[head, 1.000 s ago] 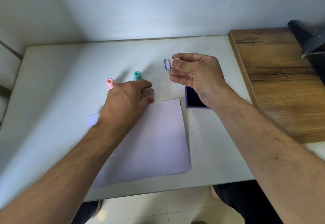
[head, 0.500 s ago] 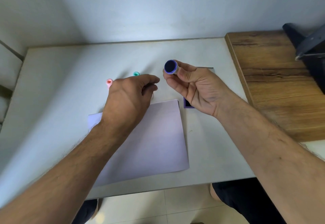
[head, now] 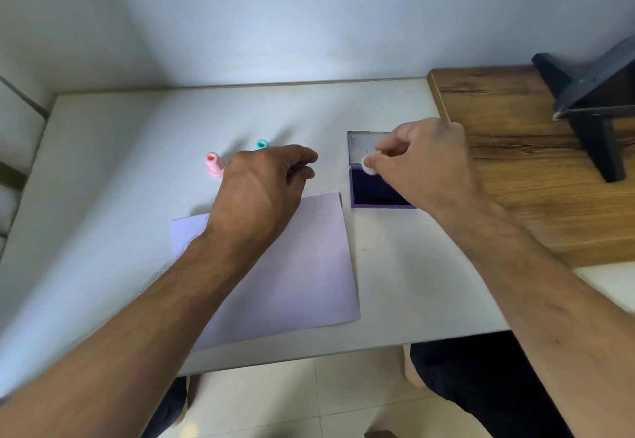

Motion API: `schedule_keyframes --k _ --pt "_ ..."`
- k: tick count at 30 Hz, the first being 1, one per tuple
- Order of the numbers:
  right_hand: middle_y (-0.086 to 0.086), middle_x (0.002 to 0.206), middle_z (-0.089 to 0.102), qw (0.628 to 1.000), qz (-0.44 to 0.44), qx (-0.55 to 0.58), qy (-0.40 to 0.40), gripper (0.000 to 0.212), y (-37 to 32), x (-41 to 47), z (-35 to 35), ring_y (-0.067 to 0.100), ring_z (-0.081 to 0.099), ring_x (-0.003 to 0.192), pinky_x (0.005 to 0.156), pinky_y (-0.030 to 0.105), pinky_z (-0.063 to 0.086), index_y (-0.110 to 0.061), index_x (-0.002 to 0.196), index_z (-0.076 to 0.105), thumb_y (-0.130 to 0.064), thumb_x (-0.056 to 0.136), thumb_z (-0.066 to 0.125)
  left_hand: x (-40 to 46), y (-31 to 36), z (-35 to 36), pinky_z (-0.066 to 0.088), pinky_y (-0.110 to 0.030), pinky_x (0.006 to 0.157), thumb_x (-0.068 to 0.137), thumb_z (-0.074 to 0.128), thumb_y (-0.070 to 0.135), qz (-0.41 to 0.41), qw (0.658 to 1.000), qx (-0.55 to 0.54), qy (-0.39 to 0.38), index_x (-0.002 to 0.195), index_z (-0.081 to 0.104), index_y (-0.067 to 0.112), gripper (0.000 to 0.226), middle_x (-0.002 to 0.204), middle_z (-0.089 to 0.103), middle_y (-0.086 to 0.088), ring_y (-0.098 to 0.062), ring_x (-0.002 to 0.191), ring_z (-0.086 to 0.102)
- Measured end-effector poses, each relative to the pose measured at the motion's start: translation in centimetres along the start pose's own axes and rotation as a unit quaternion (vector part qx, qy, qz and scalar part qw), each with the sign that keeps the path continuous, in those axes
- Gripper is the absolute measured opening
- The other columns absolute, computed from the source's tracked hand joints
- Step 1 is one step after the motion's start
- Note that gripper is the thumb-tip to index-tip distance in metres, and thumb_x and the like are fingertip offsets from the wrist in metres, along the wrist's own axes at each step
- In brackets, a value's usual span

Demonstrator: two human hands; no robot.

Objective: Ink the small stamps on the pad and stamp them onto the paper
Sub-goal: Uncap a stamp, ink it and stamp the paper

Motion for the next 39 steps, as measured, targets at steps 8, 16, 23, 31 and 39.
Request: schedule_keyframes --k 8,16,23,31,39 --pt "0.004 0.087 0.072 0.988 0.054 -0.117 -0.084 0.018 0.7 -0.5 2.2 0.015 0.064 0.074 0.06 0.017 0.044 -0.015 0.09 0.078 -0.021 0.073 0.082 0.0 0.1 -0.4 0.053 -0.023 0.085 0.092 0.066 0.018 0.006 1.0 0.012 0.005 0.111 0.075 0.02 0.021 0.096 0.078 0.003 -0.015 0.083 0.073" --pt "0.007 0.12 0.064 0.941 0.15 -0.205 -0.225 0.044 1.1 0.8 4.3 0.025 0.061 0.107 0.08 0.025 0.047 -0.012 0.12 0.064 -0.029 0.082 0.077 -0.4 -0.4 -0.8 0.05 -0.018 0.086 0.092 0.066 0.019 -0.02 1.0 0.01 -0.003 0.112 0.075 0.02 0.021 0.099 0.077 0.004 -0.012 0.085 0.072" --pt "0.011 0.113 0.066 0.96 0.114 -0.187 -0.175 0.045 0.9 0.4 3.6 0.026 0.064 0.101 0.079 0.028 0.052 -0.008 0.115 0.065 -0.021 0.076 0.082 -0.5 -0.6 -0.9 0.049 -0.017 0.086 0.093 0.066 0.02 -0.026 0.999 0.018 -0.008 0.112 0.074 0.021 0.021 0.099 0.077 0.005 -0.012 0.086 0.072" --pt "0.009 0.094 0.07 0.982 0.021 -0.158 -0.096 0.017 -0.1 -0.9 2.2 0.023 0.064 0.082 0.064 0.024 0.049 -0.01 0.094 0.074 -0.013 0.077 0.073 -0.9 -1.2 -3.5 0.051 -0.018 0.08 0.09 0.065 0.024 -0.075 0.997 -0.001 0.002 0.108 0.073 0.034 0.022 0.081 0.07 0.023 -0.005 0.084 0.068" --pt "-0.002 0.077 0.074 0.972 0.075 0.224 -0.017 0.016 -4.4 -5.2 1.9 0.012 0.071 0.069 0.07 0.026 0.061 -0.015 0.096 0.077 -0.019 0.08 0.078 -5.9 -4.7 -8.9 0.047 -0.017 0.078 0.085 0.073 0.02 -0.167 0.985 -0.011 0.036 0.107 0.074 0.03 0.025 0.096 0.073 0.014 -0.009 0.096 0.067"
Point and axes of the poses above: each hand's wrist, its own x-axis towards the middle knuckle, its own z-axis out of the palm, y = z × x, the point moved 9 cm from there along x, towards the middle knuckle
